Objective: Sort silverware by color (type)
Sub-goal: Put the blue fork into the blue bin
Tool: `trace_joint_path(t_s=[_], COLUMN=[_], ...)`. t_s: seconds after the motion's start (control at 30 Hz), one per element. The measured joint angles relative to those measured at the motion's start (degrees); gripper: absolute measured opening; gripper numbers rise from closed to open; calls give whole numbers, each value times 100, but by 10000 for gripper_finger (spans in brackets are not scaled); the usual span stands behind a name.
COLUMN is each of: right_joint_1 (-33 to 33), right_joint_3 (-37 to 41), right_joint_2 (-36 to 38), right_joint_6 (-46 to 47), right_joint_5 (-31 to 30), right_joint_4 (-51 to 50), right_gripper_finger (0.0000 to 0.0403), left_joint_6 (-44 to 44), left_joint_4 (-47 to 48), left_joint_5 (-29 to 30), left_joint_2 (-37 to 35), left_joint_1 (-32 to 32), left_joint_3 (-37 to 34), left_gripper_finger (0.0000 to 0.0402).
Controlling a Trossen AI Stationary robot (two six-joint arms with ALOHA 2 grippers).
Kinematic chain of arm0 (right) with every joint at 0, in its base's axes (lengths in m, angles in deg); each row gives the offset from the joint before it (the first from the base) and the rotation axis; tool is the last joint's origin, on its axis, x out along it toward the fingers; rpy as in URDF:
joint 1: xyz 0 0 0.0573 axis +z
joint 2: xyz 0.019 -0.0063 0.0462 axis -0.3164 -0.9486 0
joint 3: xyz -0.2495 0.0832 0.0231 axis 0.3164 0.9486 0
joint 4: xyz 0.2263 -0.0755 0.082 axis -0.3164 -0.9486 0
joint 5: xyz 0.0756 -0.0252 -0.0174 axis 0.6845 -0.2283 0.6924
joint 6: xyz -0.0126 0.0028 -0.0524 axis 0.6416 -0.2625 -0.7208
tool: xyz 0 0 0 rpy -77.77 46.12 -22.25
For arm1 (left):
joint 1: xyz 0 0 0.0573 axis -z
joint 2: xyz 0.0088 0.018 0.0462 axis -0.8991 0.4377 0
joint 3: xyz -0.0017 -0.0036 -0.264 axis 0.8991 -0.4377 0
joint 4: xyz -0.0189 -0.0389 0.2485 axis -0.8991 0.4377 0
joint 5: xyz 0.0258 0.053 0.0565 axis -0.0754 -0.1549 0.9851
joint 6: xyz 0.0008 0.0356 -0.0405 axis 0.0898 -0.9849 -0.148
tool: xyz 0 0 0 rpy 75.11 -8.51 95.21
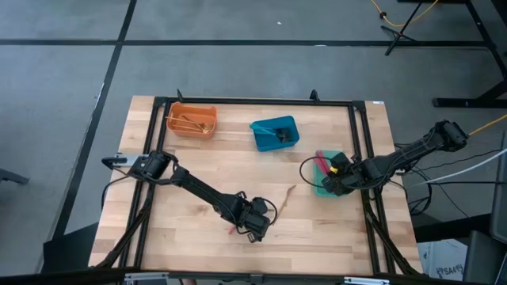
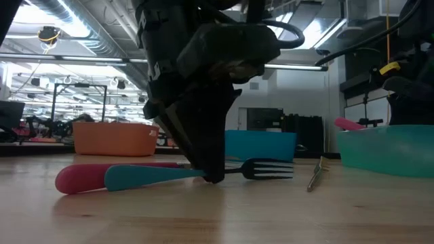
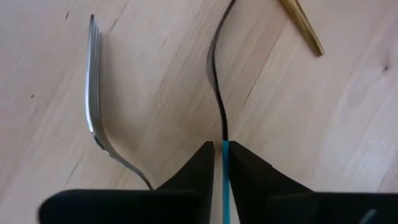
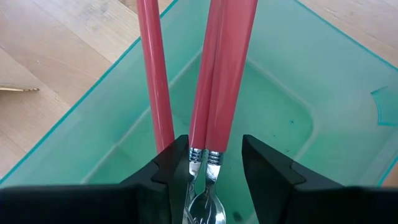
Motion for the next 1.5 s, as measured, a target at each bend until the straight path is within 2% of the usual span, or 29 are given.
trace_joint_path(t_s=[0.13,0.37,0.57,0.8,0.93,1.07,1.3,1.5], right_joint_1=[-1,-1,0,1,-1,1,-1,-2], right_joint_3=[0,0,0,-3,-233,-578,-1217,-1377], right_joint_2=[0,0,1,255,468,606,629,628], right_joint_6=[2,0,-2,-2,-68,-507,-1371,-2557], right_joint_5=[0,123,211,214,202,94,-94,-395], right_joint_4=[0,-4,-4,-13,-197,-278,-170,887], right_gripper_finger=[138,138,138,138,138,138,138,138], left_joint_6=[28,-264,-1394,-3175,-4240,-5072,-5996,-6579], left_joint_4=[-54,311,1764,2883,2871,2748,2411,1991], left_joint_5=[2,-35,111,891,1060,1059,1037,405], left_joint_2=[-4,-11,-28,-31,-33,-33,-32,54], left_joint_1=[-2,-82,-448,-1234,-1835,-2463,-3324,-3736], left_joint_3=[2,617,1850,2983,3217,3220,3220,3217], left_gripper_finger=[8,4,3,2,1,1,0,0])
